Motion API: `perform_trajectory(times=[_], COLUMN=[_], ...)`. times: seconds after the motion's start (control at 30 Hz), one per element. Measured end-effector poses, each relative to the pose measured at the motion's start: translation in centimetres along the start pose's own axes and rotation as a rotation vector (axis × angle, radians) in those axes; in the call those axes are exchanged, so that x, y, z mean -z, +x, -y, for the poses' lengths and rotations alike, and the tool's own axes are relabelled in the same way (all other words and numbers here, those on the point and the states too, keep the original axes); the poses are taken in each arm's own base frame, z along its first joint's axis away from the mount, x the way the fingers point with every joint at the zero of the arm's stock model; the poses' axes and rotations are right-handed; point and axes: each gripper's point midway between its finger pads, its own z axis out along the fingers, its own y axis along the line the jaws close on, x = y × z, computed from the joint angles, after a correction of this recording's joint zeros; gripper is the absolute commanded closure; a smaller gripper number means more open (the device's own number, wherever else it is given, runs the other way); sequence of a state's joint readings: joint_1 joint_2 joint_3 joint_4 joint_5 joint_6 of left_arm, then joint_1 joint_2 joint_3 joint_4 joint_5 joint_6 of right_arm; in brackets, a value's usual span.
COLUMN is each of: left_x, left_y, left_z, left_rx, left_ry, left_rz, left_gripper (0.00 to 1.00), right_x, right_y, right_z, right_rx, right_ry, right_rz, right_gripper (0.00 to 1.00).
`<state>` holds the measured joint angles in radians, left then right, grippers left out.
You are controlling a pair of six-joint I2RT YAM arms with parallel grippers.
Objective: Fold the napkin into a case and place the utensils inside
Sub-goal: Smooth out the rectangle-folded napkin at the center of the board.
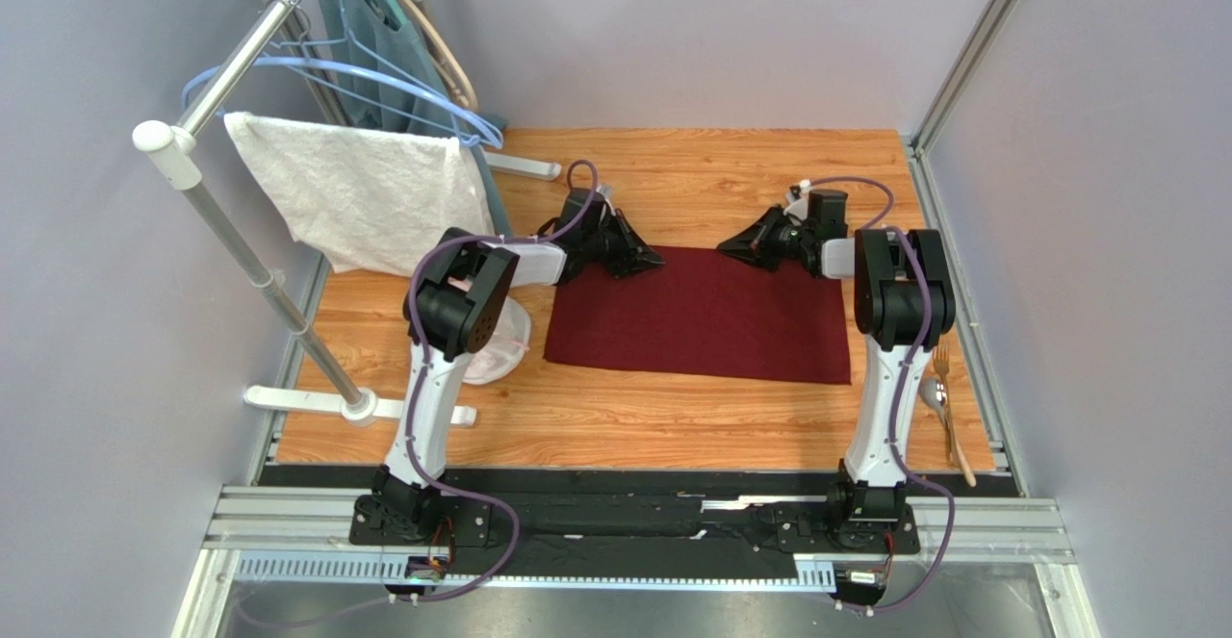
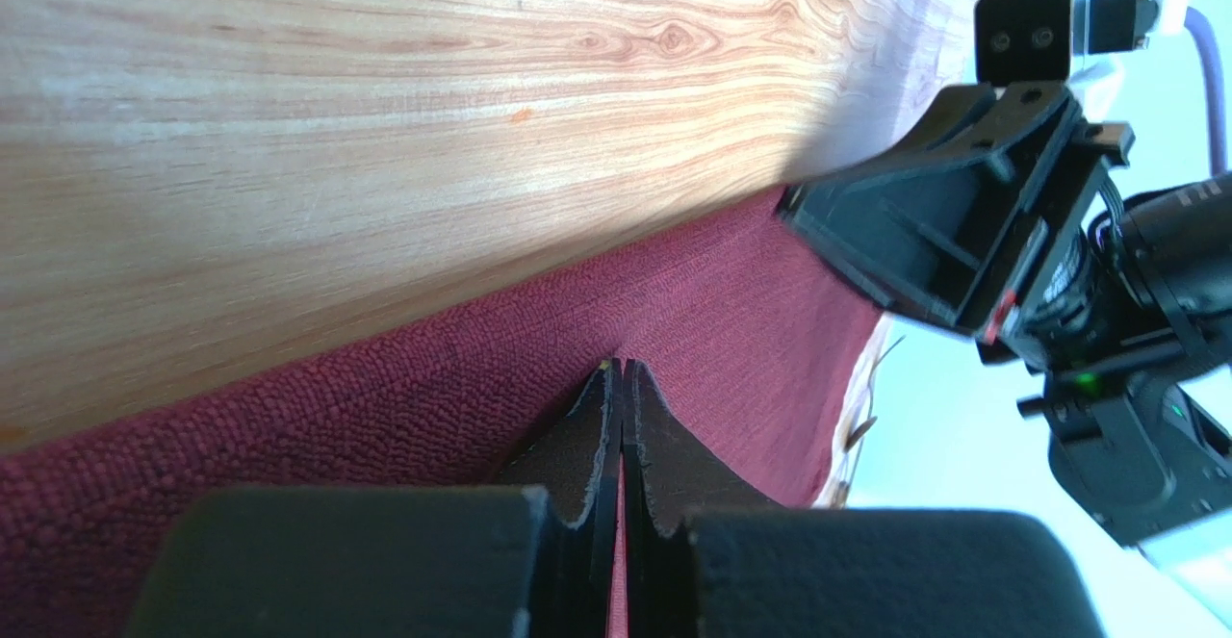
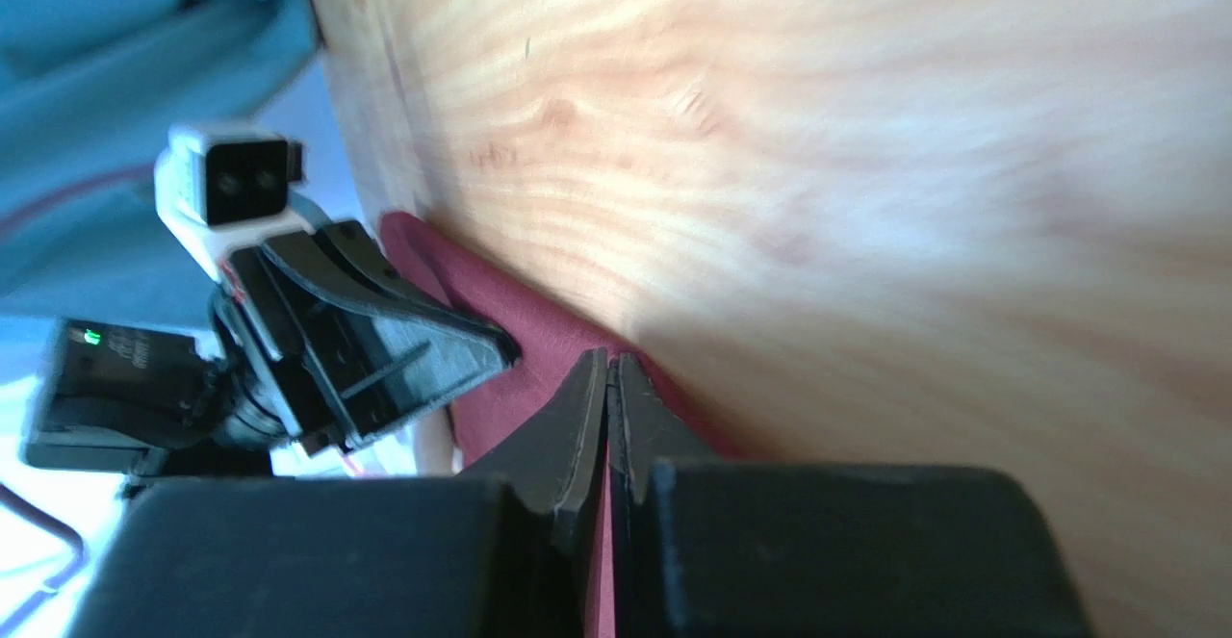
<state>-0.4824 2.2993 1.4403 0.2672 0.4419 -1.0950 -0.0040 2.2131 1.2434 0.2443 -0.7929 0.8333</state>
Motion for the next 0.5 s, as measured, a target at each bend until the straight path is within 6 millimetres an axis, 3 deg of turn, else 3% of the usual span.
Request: perform_trajectory(times=[0.3, 0.5], left_x=[1.0, 1.4], left_y=[-0.5, -0.2], left_z=[-0.7, -0.6], left_rx=[0.003, -0.024], left_ry=[-0.021, -0.004], left_rz=[0.007, -0.02], left_gripper=[1.0, 0.92], right_x=[2.3, 4.8], right_y=[-3.4, -5.0], right_z=[1.8, 2.8], right_rx=[-0.06, -0.078], right_ry=[0.004, 0.059], right_rz=[0.076, 0.12], right_gripper=[0.95, 0.92])
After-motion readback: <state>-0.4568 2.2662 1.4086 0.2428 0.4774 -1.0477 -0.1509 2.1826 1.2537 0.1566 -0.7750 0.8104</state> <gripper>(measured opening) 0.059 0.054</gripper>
